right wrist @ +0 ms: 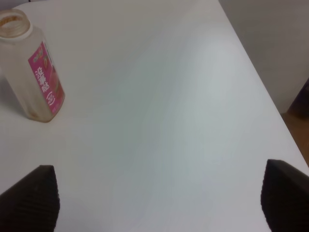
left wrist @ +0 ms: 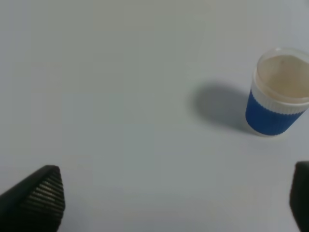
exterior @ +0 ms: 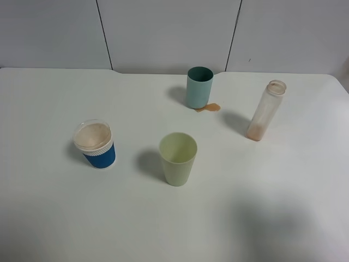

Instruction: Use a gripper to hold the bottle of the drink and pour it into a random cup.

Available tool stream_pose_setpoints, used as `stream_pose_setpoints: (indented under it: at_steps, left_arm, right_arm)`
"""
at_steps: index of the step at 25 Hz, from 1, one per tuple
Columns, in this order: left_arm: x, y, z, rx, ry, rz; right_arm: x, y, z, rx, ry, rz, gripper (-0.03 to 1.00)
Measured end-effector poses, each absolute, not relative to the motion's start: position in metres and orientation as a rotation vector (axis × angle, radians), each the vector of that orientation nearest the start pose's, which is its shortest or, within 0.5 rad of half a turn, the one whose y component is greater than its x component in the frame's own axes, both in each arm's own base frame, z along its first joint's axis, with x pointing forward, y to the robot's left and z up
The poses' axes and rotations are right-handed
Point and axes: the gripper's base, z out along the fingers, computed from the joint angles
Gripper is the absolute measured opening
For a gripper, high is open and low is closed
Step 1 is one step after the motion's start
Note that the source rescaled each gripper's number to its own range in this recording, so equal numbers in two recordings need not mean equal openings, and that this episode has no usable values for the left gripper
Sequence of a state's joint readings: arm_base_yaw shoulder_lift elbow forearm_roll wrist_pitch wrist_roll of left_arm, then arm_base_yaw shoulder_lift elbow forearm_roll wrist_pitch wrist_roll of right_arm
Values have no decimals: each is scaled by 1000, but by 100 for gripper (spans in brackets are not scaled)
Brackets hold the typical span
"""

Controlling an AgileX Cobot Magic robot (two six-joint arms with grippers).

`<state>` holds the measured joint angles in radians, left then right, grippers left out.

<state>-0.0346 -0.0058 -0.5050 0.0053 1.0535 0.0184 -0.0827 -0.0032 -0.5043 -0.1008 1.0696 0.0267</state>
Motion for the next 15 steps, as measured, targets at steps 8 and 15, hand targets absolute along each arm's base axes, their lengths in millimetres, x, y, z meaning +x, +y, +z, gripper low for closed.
stream_pose_setpoints:
  at_steps: [8,15]
  left_arm:
    - [-6,1,279,53,2026,-4]
    - [-6,1,279,53,2026,-4]
  right_arm:
    - [-7,-7,278,117,2042,-156,94]
    - [-7,-7,278,117,2042,-156,94]
